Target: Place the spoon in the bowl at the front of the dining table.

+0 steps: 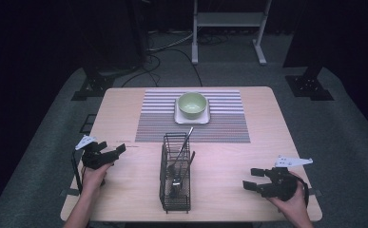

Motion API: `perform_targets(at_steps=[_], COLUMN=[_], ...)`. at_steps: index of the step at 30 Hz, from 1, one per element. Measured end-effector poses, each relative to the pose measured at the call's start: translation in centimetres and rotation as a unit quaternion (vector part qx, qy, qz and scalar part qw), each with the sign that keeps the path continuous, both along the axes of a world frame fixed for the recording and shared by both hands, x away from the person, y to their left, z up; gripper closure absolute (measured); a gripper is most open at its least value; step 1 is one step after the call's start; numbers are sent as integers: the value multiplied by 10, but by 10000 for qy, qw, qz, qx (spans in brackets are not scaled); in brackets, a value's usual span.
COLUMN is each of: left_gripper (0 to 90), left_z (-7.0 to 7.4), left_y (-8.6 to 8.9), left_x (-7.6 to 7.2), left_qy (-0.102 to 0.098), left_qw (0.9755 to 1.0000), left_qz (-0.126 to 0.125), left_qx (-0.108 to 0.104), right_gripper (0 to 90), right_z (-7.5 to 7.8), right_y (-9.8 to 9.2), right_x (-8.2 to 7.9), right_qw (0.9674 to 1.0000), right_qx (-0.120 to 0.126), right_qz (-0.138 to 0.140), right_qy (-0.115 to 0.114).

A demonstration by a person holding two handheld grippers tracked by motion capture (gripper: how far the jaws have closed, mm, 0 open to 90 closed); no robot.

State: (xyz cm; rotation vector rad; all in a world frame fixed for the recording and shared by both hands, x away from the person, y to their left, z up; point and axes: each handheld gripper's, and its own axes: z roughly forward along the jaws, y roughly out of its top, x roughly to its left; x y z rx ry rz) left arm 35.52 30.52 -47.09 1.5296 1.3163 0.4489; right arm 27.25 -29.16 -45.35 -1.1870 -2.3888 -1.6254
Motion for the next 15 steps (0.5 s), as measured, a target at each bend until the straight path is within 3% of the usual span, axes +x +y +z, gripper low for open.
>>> perform_targets(at_steps=[15], left_gripper=[0], left_z=[3], left_y=[0], left_x=[-3], left_qy=[-53], left_qw=[10000], left_qz=[16], left_qx=[1], right_gripper=[217], right_z=[12], right_y=[20], right_x=[7], right_qw=[9995], right_qx=[-26], right_qz=[307], right_qy=[-70])
